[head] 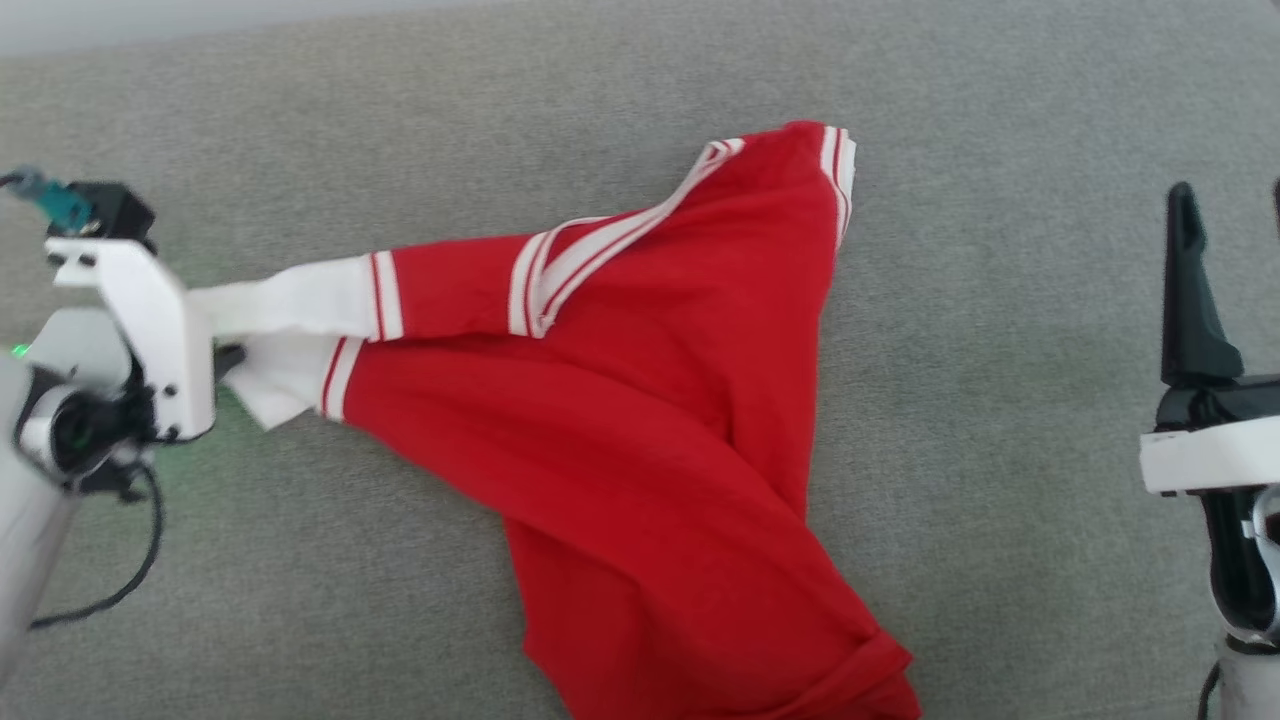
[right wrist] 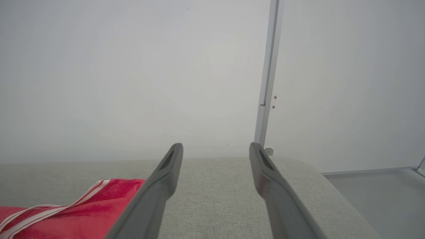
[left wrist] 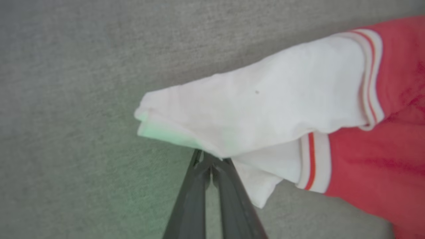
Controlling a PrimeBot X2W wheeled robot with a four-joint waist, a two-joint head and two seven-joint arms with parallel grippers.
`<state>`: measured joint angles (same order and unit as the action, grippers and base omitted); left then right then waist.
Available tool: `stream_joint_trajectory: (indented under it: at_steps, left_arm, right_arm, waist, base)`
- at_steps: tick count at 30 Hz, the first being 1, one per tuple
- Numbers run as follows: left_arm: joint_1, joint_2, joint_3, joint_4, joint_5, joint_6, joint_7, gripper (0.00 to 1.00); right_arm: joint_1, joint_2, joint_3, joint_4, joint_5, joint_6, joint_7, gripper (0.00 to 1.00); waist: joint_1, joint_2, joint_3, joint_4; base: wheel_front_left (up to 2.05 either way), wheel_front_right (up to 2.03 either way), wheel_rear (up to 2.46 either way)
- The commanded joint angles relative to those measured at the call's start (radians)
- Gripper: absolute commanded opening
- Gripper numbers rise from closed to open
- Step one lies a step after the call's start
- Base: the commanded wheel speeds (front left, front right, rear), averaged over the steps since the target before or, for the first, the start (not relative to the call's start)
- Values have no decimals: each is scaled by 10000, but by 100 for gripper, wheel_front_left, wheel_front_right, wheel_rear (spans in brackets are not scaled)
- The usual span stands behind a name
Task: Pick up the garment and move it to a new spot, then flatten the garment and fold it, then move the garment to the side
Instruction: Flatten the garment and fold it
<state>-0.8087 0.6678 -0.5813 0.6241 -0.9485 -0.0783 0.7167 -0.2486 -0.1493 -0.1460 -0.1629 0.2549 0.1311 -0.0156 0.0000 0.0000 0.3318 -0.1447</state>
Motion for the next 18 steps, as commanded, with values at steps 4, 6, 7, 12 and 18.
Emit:
stream_joint_trajectory:
  at_steps: [4, 6, 7, 12, 18]
  left_arm:
    - [1022, 691, 322, -1006, -369, 490, 173, 0]
    - [1493, 948, 434, -1508, -536, 742, 209, 0]
    - [1722, 1041, 515, -1693, -650, 858, 199, 0]
    - [2320, 1147, 668, -2396, -784, 1161, -38, 100]
    - [1956, 1348, 542, -3437, -629, 1411, 438, 100]
  right_arm:
    - [271, 10, -201, -231, -26, -7, 226, 100]
    - [357, 39, -297, -346, -16, -7, 321, 100]
    - [375, 85, -306, -395, 33, -7, 345, 100]
    - [434, 170, -316, -503, 76, -7, 464, 100]
    - [451, 226, -221, -530, 113, -7, 480, 100]
  waist:
    - [0, 0, -62, 245]
    - [0, 0, -48, 338]
    - [0, 0, -36, 368]
    - [0, 0, 0, 501]
    - [0, 0, -166, 503]
  base:
    - [0, 0, 0]
    - [0, 0, 0]
    - [0, 0, 0]
    - [0, 0, 0]
    - [0, 0, 0]
